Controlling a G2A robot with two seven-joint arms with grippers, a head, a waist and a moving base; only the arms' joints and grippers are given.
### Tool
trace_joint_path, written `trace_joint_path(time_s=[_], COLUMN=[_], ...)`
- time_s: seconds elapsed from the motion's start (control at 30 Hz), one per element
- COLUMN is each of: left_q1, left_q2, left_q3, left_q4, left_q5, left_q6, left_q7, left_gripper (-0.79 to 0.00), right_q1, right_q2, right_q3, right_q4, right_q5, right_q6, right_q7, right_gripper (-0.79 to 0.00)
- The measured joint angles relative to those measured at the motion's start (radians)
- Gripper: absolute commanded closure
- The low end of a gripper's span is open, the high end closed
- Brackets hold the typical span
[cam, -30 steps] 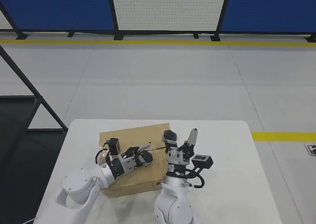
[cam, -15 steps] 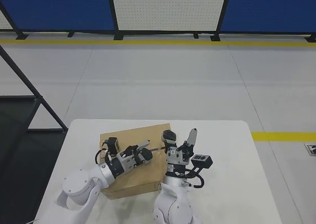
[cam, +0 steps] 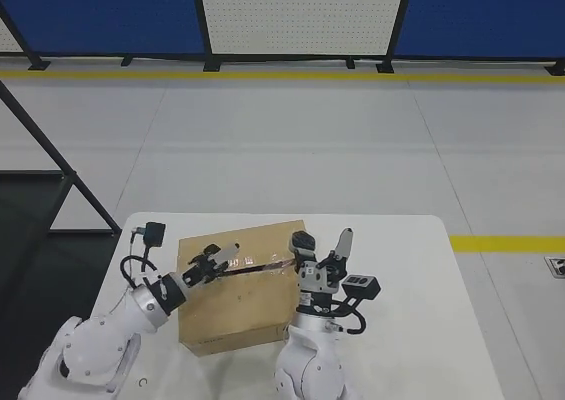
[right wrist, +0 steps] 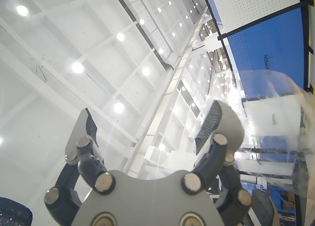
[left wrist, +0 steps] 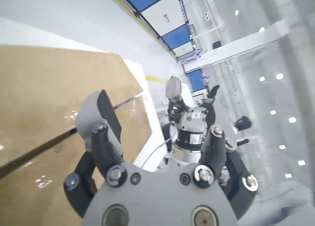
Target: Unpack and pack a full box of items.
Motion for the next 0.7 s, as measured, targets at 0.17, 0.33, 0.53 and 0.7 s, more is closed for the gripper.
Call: trace_joint_path(time_s=[0.17,0.33,0.53,0.7], left_q1=[0.023,0.039,0.048,0.048], left_q2=[0.023,0.030,0.026,0.026], left_q3=[-0.032,-0.031,-0.023,-0.024], left_q4=[-0.058,-0.093,-0.087,-0.087], left_q5=[0.386,0.728,0.706,0.709], left_q6=[-0.095,-0.231,-0.231,-0.231], left_q7=[-0.003,0.186,0.288,0.282], left_gripper=[-0.785,-0.785,-0.785,-0.785], right_q1=[0.004,0.008,0.012,0.017], right_q2=[-0.001,-0.002,-0.004,-0.005], right_q3=[0.001,0.003,0.001,-0.002], right_q4=[0.003,0.007,0.012,0.016], right_q5=[0.003,0.001,0.001,-0.004], right_q6=[0.005,0.006,0.001,0.002], right_q7=[0.004,-0.002,-0.008,-0.013], right_gripper=[-0.785,-0.785,-0.785,-0.785])
